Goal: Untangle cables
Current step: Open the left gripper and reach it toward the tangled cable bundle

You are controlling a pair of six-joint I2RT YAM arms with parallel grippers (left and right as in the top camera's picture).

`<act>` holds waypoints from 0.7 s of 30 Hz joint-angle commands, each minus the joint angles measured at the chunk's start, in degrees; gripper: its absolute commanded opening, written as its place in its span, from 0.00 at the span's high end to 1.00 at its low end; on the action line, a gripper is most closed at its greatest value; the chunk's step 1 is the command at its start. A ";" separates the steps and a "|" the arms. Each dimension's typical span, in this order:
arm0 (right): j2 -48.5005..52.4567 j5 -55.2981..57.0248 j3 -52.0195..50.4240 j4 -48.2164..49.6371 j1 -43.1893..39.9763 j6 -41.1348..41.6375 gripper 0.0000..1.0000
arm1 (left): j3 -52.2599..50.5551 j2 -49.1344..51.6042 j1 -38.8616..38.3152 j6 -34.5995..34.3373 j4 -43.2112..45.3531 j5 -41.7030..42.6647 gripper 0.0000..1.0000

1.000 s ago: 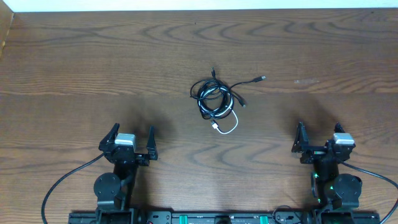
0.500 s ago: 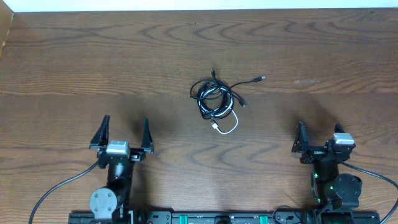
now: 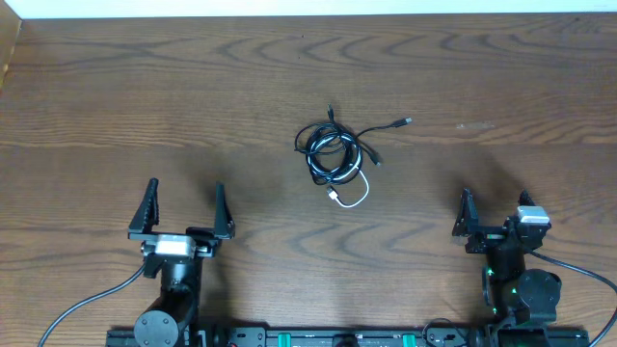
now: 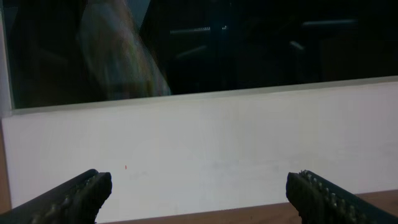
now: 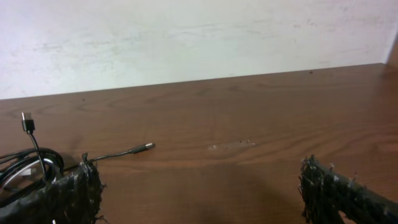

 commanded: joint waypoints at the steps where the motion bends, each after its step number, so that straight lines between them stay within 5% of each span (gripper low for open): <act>1: -0.20 0.48 -0.07 -0.17 -0.39 0.85 0.01 | 2.69 -0.35 -0.02 -0.26 1.64 0.04 0.03; 13: -0.20 0.48 -0.07 -0.17 -0.39 0.85 0.01 | 9.07 3.48 -0.02 -0.28 3.32 -2.69 0.03; 21: -0.20 0.48 -0.07 -0.17 -0.39 0.85 0.01 | 19.17 16.76 -0.02 -0.57 0.92 -2.05 0.03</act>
